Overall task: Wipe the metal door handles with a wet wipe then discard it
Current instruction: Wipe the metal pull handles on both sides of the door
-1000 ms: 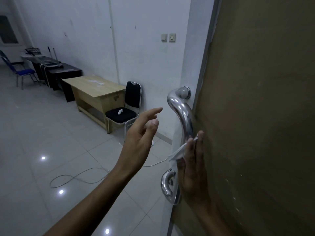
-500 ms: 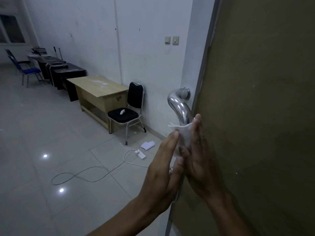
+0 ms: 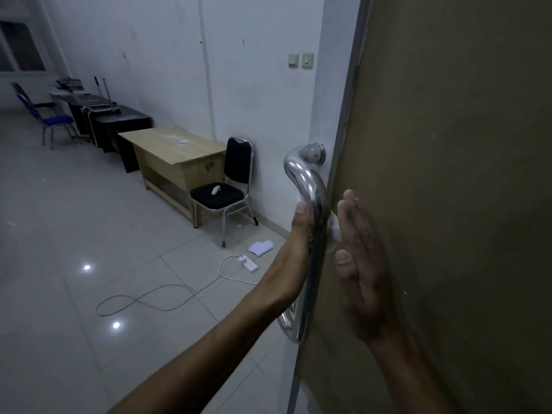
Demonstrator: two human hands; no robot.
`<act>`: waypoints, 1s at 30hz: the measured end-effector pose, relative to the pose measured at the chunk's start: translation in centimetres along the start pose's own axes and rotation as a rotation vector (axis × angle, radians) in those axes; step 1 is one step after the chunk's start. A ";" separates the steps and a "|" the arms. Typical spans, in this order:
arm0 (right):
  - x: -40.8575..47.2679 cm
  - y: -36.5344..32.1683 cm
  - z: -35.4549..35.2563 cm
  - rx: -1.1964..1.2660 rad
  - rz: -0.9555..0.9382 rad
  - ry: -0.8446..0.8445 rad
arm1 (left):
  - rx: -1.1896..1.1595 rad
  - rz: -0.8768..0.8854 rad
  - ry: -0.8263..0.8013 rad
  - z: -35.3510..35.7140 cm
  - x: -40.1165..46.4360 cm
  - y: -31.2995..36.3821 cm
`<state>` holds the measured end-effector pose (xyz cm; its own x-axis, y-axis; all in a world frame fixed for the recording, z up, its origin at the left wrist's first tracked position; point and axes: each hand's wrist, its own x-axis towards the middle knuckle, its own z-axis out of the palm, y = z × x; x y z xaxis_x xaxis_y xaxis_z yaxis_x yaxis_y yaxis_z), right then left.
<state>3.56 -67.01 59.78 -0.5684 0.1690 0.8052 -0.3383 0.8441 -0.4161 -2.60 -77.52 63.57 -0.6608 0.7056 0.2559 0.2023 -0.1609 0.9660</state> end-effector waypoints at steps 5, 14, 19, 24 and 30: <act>-1.1 0.2 0.6 0.072 0.065 0.039 | 0.038 -0.117 -0.077 -1.6 -0.4 -3.3; -2.1 0.5 0.4 0.185 0.125 0.059 | 0.062 -0.049 -0.087 -2.2 -1.5 -6.1; -1.7 0.7 0.7 0.182 0.121 0.064 | 0.155 0.248 -0.066 -0.1 -2.5 -6.2; -1.9 0.6 0.7 0.226 0.163 0.073 | 0.592 0.558 0.075 0.4 -1.7 -9.8; -1.6 0.3 -0.2 0.302 0.172 0.116 | 1.153 0.818 0.247 -0.2 1.8 -8.0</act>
<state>4.45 -66.91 58.46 -0.5534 0.3666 0.7479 -0.4611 0.6130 -0.6416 -5.52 -75.07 56.32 -0.1565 0.5347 0.8304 0.9635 0.2677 0.0092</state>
